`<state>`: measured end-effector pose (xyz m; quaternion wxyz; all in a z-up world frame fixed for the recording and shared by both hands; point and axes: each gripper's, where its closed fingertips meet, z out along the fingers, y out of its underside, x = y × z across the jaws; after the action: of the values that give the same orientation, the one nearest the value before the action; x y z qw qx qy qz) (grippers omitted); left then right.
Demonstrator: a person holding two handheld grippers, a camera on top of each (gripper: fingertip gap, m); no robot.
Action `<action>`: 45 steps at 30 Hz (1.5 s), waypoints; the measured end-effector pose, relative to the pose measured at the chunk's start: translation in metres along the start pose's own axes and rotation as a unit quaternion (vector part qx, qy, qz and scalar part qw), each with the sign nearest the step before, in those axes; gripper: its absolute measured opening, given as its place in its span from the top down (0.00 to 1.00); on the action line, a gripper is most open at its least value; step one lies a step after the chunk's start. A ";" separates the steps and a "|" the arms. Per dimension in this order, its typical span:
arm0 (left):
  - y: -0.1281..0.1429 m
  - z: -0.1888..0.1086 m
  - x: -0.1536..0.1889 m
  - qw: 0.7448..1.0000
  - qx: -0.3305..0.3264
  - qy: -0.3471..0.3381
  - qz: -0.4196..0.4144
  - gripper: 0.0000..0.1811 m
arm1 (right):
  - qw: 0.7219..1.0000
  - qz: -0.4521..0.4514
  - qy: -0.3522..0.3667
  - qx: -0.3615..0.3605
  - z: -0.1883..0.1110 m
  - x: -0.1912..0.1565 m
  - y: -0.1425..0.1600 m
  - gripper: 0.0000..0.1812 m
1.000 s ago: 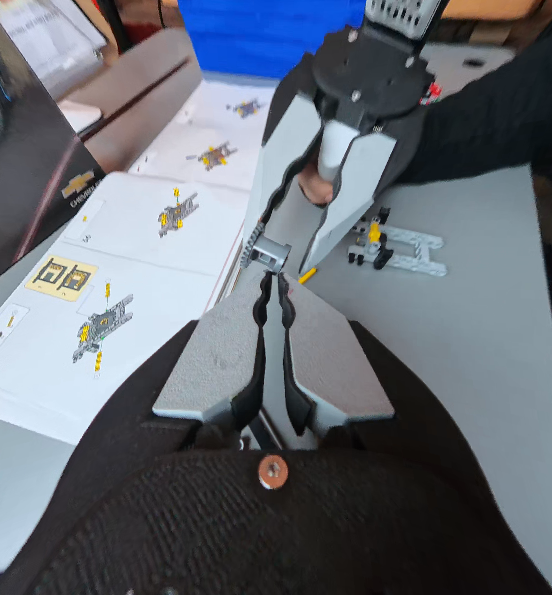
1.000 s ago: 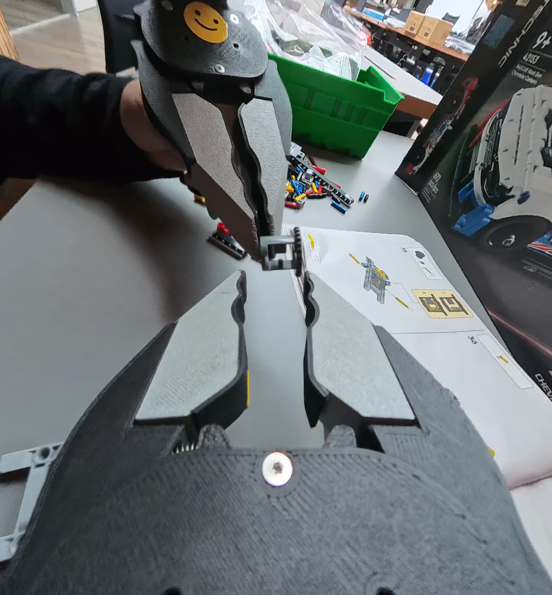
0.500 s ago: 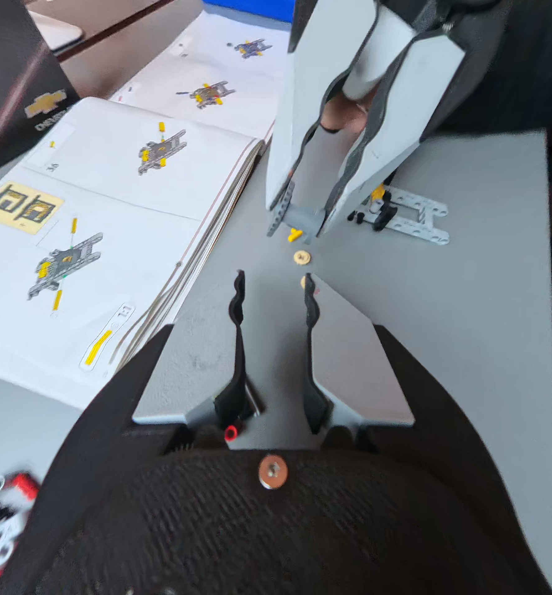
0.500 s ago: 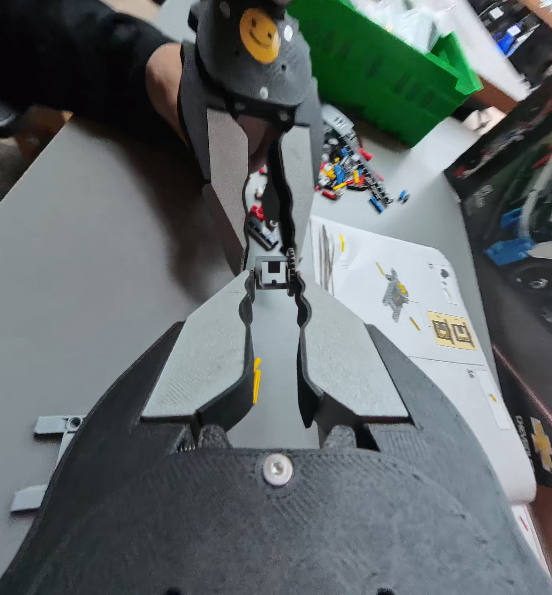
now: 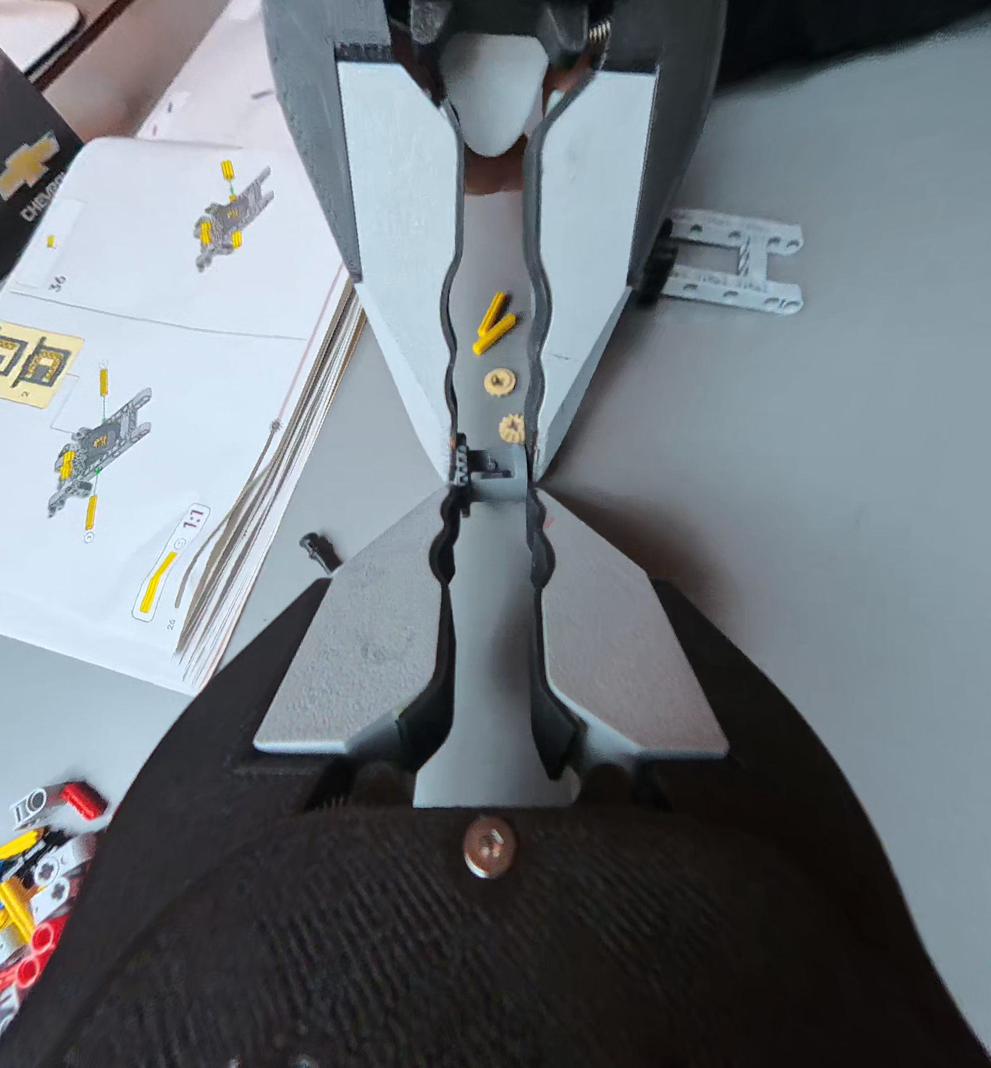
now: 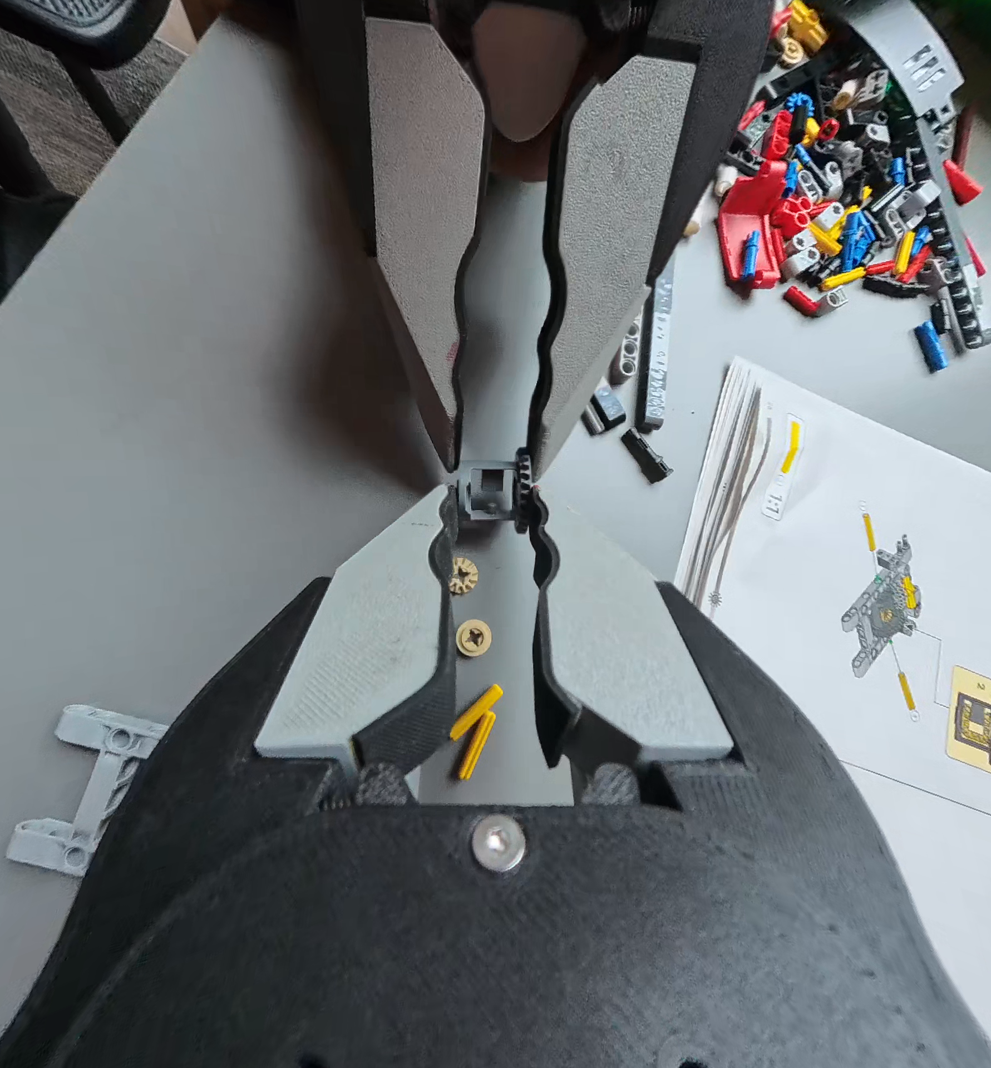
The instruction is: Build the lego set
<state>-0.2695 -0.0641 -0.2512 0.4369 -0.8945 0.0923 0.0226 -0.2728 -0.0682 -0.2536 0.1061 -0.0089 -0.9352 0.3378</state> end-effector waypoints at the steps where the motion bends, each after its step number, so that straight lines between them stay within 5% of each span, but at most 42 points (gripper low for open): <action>1: 0.003 0.001 0.000 1.000 -0.009 -0.003 0.003 0.89 | 1.000 -0.003 -0.003 -0.003 0.001 -0.001 0.001 0.88; 7: 0.012 0.005 0.000 0.999 -0.042 -0.011 0.010 0.89 | 1.000 -0.009 -0.007 0.010 0.003 -0.003 0.001 0.88; 10: 0.016 0.004 -0.005 0.998 -0.051 -0.031 0.016 1.00 | 1.000 -0.005 -0.013 0.020 0.003 -0.004 0.000 0.88; 18: 0.014 0.003 -0.007 0.999 -0.042 -0.031 0.009 0.86 | 1.000 -0.003 -0.005 0.024 0.004 -0.001 0.001 0.88; 45: 0.011 0.006 0.002 0.999 -0.041 -0.007 0.006 0.87 | 1.000 -0.003 -0.008 0.022 0.003 -0.002 0.001 0.87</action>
<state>-0.2694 -0.0667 -0.2634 0.4008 -0.9107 0.0937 0.0354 -0.2714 -0.0694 -0.2574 0.0999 -0.0007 -0.9283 0.3583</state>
